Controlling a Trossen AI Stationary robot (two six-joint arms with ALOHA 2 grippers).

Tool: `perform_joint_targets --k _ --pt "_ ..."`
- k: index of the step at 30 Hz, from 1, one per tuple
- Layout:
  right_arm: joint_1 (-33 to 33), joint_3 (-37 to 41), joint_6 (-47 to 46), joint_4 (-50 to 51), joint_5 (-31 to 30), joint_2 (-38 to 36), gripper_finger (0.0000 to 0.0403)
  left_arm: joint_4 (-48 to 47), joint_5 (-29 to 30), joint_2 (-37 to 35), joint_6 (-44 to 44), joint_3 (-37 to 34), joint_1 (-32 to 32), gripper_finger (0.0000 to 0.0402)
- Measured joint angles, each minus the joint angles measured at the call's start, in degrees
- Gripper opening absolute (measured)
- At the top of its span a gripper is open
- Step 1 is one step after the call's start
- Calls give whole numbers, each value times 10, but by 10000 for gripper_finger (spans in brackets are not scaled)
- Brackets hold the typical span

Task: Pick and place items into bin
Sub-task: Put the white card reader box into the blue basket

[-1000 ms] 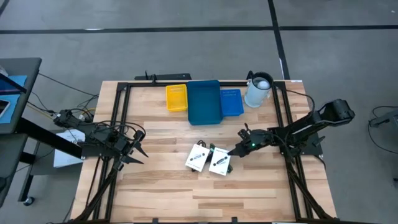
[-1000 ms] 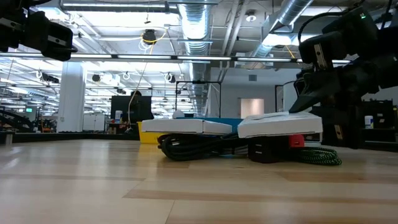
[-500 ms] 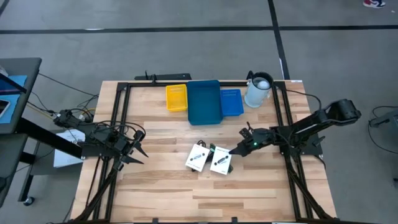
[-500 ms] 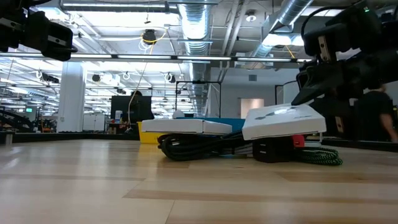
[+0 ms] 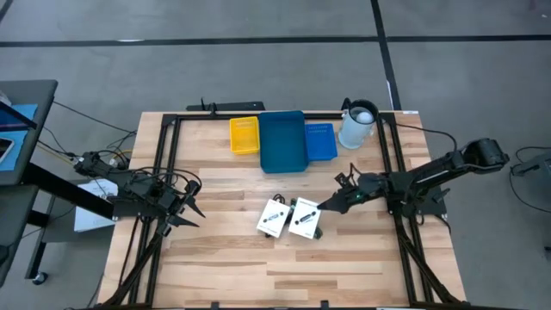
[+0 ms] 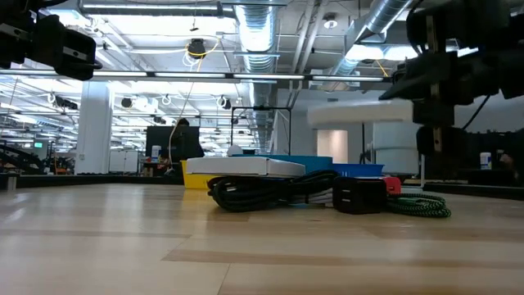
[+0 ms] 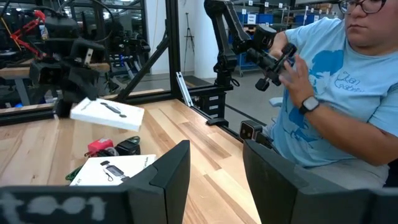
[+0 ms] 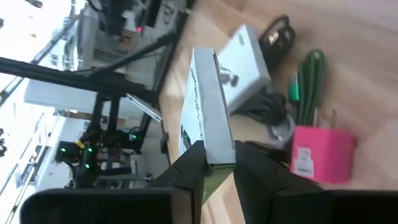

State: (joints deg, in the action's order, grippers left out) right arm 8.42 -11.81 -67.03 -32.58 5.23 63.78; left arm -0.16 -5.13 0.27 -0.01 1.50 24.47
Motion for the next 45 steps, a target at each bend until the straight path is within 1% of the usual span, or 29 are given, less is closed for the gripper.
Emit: perform_joint_targets --k 3,8,15,21,29,34,38,45 --pt "-12 0 14 0 -4 -23 68 0 0 0 1 0 0 139" --pt "-47 0 63 0 -8 -65 68 0 0 0 0 0 0 139" --pt "-122 0 149 2 -8 -127 68 0 0 0 0 0 0 139" --pt "-192 0 229 33 -16 -172 65 0 0 0 0 0 0 139" --pt "-277 0 317 48 -65 -207 64 0 0 0 0 0 0 139" --pt "-317 0 369 56 -129 -216 64 0 0 0 2 0 0 139" --pt "-332 0 392 56 -169 -215 63 0 0 0 2 0 0 139" --pt "-332 0 435 69 -228 -215 63 0 0 0 2 0 0 139"
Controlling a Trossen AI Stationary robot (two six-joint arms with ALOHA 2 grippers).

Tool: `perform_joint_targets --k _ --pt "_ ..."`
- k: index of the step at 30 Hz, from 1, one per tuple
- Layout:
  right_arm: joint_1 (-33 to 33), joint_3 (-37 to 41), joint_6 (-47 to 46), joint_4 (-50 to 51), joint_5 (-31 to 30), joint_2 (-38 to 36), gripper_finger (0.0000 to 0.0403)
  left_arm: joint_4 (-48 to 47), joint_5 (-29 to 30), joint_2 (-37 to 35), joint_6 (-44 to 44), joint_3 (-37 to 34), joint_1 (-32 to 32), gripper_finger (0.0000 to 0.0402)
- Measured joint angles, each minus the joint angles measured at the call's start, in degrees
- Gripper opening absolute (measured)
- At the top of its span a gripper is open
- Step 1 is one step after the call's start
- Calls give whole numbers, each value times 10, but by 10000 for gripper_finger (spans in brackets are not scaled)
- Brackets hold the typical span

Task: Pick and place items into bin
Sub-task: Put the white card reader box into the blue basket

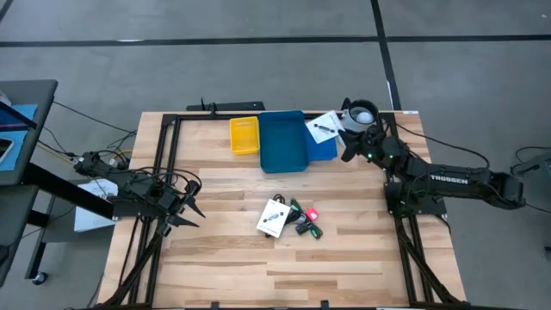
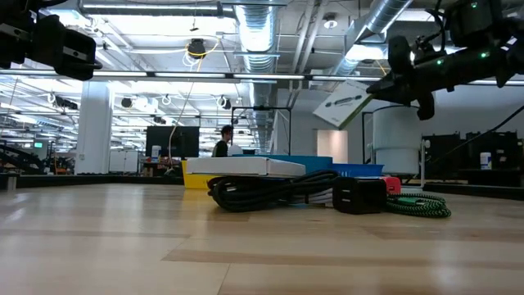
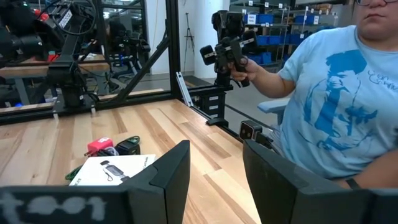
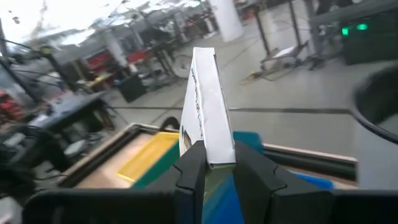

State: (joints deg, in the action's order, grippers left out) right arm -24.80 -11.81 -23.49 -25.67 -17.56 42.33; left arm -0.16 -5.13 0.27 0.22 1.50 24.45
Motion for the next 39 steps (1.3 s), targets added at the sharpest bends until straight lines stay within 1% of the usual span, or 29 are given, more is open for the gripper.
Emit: perform_joint_targets --k 6,13,21,27,33,39 --pt "0 0 10 44 -36 0 63 0 0 0 -2 0 0 139" --pt "5 0 15 62 -65 0 63 0 0 0 -4 0 0 139" --pt "50 0 12 119 -141 0 63 0 0 0 -4 0 0 139" --pt "86 0 11 123 -180 0 63 0 0 0 -5 0 0 139" --pt "102 0 7 151 -220 1 63 0 0 0 -3 0 0 139" --pt "105 0 -5 163 -231 1 63 0 0 0 -2 0 0 139"
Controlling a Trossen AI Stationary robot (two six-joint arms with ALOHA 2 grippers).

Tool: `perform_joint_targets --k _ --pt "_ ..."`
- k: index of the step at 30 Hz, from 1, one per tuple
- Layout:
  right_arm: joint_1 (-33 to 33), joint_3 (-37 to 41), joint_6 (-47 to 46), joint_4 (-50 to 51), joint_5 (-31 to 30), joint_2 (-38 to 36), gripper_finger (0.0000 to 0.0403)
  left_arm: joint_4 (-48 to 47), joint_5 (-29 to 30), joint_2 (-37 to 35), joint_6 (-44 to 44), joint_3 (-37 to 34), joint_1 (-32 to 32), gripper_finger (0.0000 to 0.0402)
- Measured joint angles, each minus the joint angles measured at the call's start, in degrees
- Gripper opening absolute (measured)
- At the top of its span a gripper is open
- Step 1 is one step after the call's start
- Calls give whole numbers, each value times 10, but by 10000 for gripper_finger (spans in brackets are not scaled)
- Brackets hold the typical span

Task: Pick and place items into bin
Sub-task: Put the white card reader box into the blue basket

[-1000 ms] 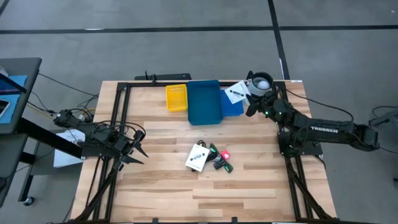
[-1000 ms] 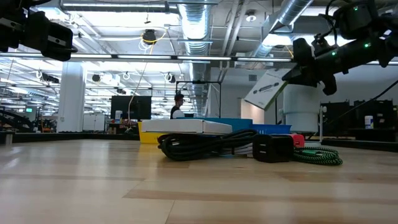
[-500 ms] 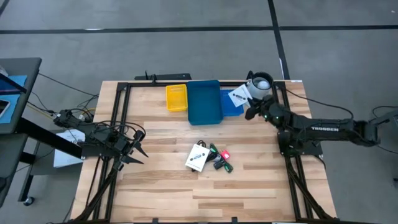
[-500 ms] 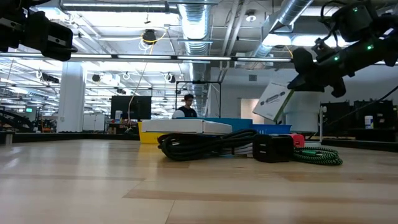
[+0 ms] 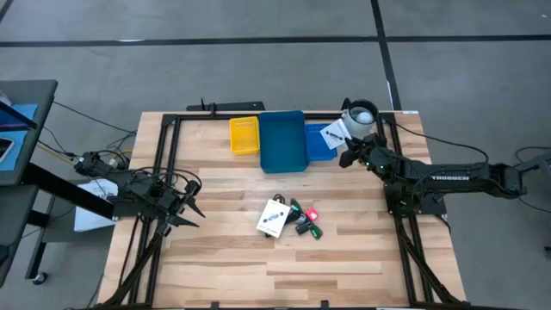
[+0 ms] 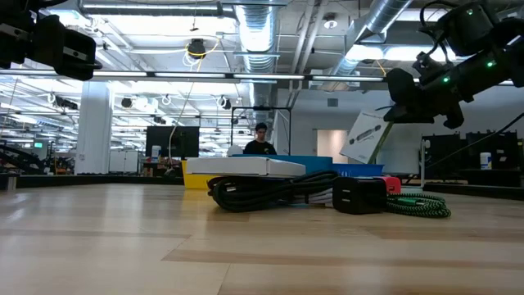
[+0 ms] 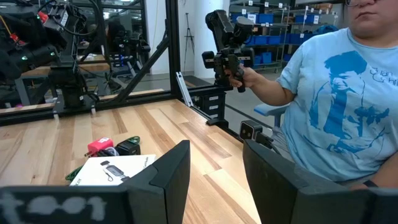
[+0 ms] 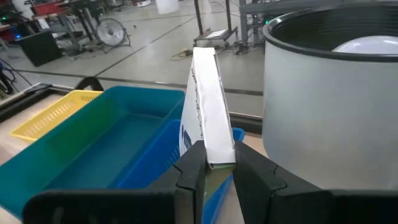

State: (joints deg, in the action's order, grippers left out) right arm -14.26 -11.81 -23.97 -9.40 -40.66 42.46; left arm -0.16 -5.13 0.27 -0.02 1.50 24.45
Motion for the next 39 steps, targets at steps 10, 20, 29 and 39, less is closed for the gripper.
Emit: perform_joint_targets --k 10,20,29,39 --pt "0 0 -15 0 1 0 63 0 0 0 -2 0 0 139" --pt "0 0 -15 3 3 0 65 0 0 0 2 0 0 139" --pt "0 0 -15 3 3 0 92 0 0 0 1 0 0 139" --pt "0 0 -11 2 3 0 99 0 0 0 -2 0 0 139"
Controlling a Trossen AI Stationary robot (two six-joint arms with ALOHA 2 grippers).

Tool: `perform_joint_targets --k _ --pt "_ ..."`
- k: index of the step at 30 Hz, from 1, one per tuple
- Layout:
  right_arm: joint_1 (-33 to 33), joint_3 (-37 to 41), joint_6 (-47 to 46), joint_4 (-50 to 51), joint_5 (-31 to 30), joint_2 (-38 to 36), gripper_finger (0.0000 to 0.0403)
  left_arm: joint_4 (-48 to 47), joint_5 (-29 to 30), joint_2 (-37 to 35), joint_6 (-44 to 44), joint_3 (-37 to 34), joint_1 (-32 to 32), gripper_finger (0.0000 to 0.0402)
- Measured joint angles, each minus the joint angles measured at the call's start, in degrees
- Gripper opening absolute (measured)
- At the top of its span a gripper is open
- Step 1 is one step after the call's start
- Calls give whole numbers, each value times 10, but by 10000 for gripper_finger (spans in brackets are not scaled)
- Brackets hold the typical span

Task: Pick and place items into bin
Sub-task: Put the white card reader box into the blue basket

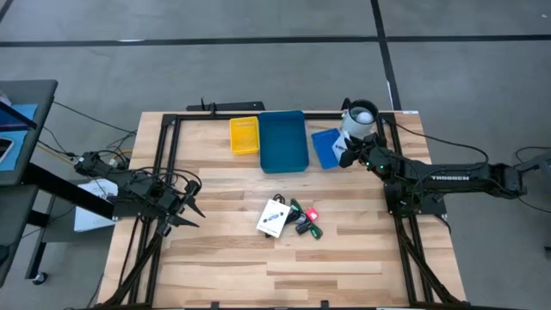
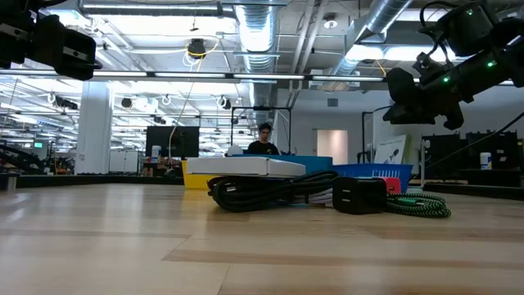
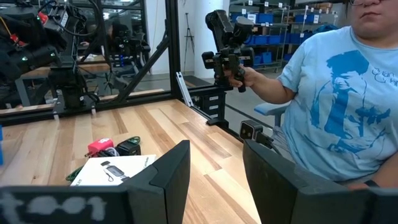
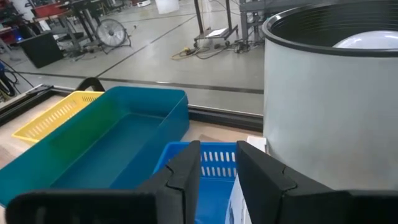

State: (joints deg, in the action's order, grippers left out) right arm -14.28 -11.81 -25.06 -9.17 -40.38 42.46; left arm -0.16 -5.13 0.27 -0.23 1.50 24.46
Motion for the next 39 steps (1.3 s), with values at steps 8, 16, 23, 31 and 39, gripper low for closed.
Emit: perform_joint_targets --k 8,16,23,31,39 --pt "0 0 1 -22 5 0 99 0 0 0 2 0 0 139" --pt "0 0 87 -162 174 0 99 0 0 0 3 0 0 139" --pt "1 0 135 -212 492 0 99 0 0 0 3 0 0 139" --pt "66 0 152 -180 584 0 99 0 0 0 2 0 0 139" --pt "125 0 166 -179 583 0 99 0 0 0 2 0 0 139"
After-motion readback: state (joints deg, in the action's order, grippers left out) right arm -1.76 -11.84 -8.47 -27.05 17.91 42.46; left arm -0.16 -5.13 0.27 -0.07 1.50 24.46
